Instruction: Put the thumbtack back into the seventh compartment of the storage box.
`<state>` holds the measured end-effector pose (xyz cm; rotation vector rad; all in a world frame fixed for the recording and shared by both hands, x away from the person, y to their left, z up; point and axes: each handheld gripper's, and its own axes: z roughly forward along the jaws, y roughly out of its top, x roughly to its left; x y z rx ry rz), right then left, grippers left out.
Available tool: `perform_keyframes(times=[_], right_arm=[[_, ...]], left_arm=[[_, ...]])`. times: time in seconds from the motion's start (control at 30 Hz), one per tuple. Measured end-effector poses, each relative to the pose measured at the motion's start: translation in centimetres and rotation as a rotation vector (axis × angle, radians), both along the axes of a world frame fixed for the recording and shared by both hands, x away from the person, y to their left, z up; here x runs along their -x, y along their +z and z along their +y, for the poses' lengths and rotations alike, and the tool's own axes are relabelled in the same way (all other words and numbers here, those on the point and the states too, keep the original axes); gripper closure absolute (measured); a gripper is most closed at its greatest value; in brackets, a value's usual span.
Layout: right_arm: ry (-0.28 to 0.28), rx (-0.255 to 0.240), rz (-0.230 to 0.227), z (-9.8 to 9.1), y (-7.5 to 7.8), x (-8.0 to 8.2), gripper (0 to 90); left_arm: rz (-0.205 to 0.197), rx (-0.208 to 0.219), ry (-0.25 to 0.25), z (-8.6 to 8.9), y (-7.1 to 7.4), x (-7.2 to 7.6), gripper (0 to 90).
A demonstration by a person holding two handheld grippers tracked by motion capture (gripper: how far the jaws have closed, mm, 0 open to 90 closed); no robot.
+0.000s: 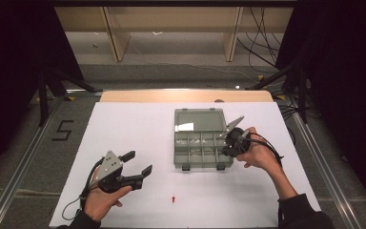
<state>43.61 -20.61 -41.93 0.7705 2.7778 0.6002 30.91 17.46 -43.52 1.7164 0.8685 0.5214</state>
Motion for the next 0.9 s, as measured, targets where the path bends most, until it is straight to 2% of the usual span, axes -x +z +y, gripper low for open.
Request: perform_keyframes(times=[0.03,0.13,0.17,0.23,0.4,0.5,0.67,0.9], right_arm=[[-0.002,0.003,0.000,0.0,0.0,0.0,82.8],[-0.003,0.006,0.004,0.1,-0.3,-0.1,82.5],[-0.005,0.006,0.004,0.1,-0.3,-0.1,82.3],[-0.010,0.003,0.006,0.1,-0.4,-0.2,80.2],[-0.030,-0.024,-0.009,0.3,0.2,0.0,63.2],[-0.034,-0.043,-0.041,0.8,1.2,0.5,54.8],[0.002,-0.112,-0.083,2.8,2.7,1.9,46.7],[0.058,-0.168,-0.081,5.6,3.7,4.3,39.8]], left_arm=[[-0.009,0.005,-0.009,0.0,0.0,0.0,21.3],[-0.003,0.003,-0.002,0.0,0.0,0.0,21.3],[0.006,0.024,0.005,-0.1,-0.1,0.1,21.3],[-0.006,-0.003,-0.006,0.1,0.1,0.0,21.2],[-0.007,0.005,-0.006,-0.1,0.0,0.0,21.2],[-0.007,0.005,-0.007,0.0,0.0,0.0,21.3],[-0.001,0.007,-0.002,0.0,0.1,0.1,21.3],[-0.011,-0.001,-0.003,0.1,0.2,0.1,21.3]])
